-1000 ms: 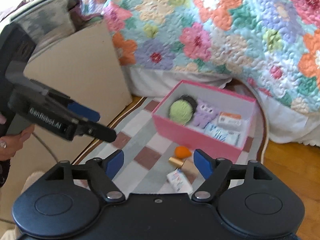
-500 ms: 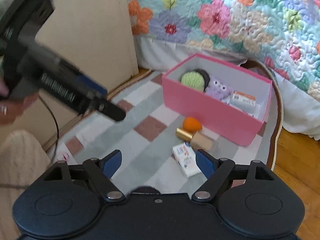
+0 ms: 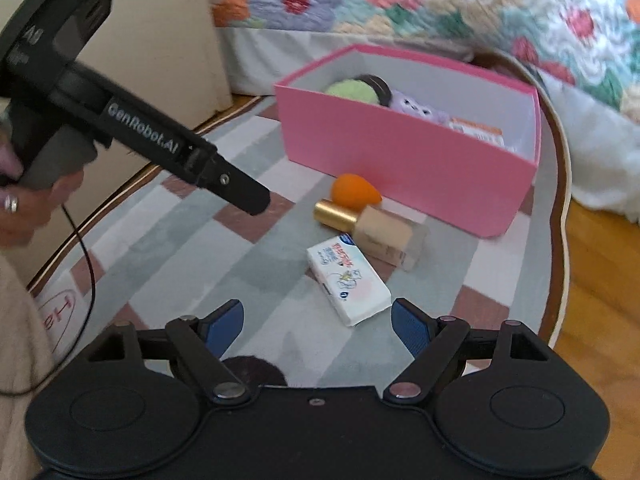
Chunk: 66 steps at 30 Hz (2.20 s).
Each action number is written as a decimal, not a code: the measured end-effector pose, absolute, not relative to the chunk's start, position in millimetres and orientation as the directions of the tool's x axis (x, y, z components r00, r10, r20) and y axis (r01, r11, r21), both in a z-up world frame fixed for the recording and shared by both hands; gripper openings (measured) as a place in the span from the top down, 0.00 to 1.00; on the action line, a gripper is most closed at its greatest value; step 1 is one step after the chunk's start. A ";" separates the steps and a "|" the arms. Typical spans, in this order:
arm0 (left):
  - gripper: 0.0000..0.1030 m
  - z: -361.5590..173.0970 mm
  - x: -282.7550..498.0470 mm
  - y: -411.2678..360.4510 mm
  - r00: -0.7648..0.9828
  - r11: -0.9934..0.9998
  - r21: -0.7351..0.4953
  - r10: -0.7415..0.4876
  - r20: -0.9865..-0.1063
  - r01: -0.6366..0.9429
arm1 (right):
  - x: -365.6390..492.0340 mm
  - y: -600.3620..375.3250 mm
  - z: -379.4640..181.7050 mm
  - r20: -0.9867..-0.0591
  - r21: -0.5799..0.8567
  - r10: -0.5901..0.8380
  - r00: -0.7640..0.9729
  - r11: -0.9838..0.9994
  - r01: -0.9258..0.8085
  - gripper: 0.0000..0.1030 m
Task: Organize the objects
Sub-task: 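Withdraw the left gripper from the box toward the small white wipe pack, then grasp the small white wipe pack with the left gripper, then carry the small white pack into the pink box and open the left gripper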
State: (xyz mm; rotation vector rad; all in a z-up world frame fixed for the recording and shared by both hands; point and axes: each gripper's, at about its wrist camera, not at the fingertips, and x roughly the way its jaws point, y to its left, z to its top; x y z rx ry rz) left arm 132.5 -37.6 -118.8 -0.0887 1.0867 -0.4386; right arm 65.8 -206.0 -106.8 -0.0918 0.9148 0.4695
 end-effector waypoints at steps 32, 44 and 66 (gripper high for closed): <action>0.55 -194.8 134.6 -48.8 0.216 0.839 -0.538 -0.541 -0.813 0.081 | 90.1 -190.7 -166.0 -0.826 0.212 0.353 0.439 0.917 -0.337 0.16; 0.57 -196.3 120.1 -53.1 0.275 0.890 -0.445 -0.455 -0.847 0.100 | 70.1 -184.9 -174.4 -0.822 0.059 0.269 0.502 0.917 -0.395 0.17; 0.63 -190.4 109.0 -53.2 0.308 0.892 -0.447 -0.445 -0.841 0.068 | 68.7 -176.1 -169.6 -0.808 0.044 0.271 0.523 0.913 -0.405 0.44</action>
